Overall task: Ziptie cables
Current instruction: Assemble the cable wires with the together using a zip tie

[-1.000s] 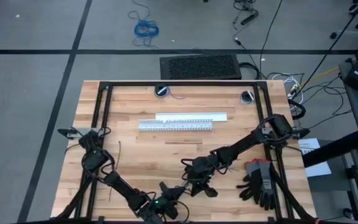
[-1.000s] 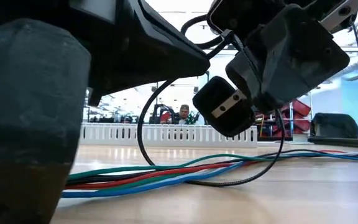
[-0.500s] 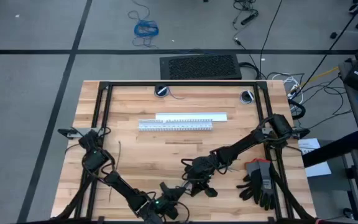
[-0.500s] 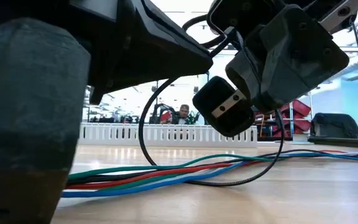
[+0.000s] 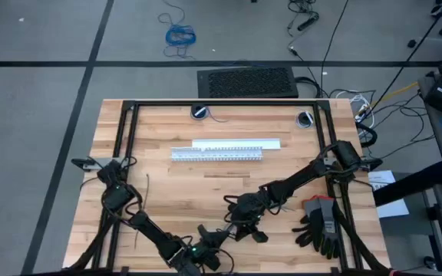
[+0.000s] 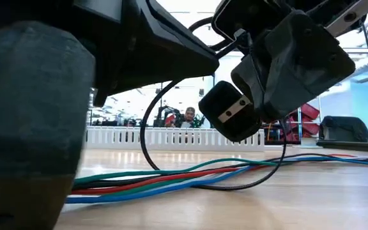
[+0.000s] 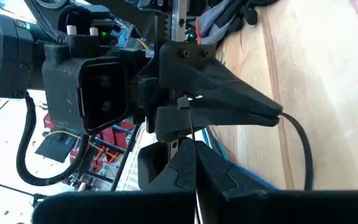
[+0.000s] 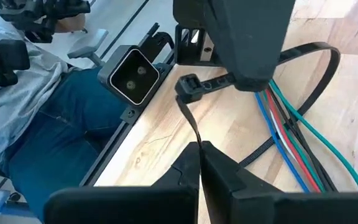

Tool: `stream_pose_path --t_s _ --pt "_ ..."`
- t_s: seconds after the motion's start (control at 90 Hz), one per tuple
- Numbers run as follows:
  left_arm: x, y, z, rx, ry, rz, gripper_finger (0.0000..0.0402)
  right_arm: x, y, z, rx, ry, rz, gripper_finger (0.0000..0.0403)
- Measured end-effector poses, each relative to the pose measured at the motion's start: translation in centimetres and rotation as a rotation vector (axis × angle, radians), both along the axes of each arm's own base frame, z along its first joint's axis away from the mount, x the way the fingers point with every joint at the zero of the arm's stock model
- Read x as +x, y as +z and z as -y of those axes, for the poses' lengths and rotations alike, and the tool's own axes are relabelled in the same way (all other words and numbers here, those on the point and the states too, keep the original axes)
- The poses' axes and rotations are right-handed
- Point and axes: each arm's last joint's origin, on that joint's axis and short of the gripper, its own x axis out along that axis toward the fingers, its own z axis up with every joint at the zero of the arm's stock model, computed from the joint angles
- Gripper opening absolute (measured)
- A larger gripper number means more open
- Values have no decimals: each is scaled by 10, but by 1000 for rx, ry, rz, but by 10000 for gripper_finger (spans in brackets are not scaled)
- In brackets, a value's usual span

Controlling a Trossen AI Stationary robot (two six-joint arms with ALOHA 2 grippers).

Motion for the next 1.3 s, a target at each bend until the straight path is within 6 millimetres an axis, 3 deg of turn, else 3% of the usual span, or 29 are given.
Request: stream_pose_path --t_s 1.3 --pt "3 -1 -1 51 -85 -79 0 0 2 -1 71 29 -33 0"
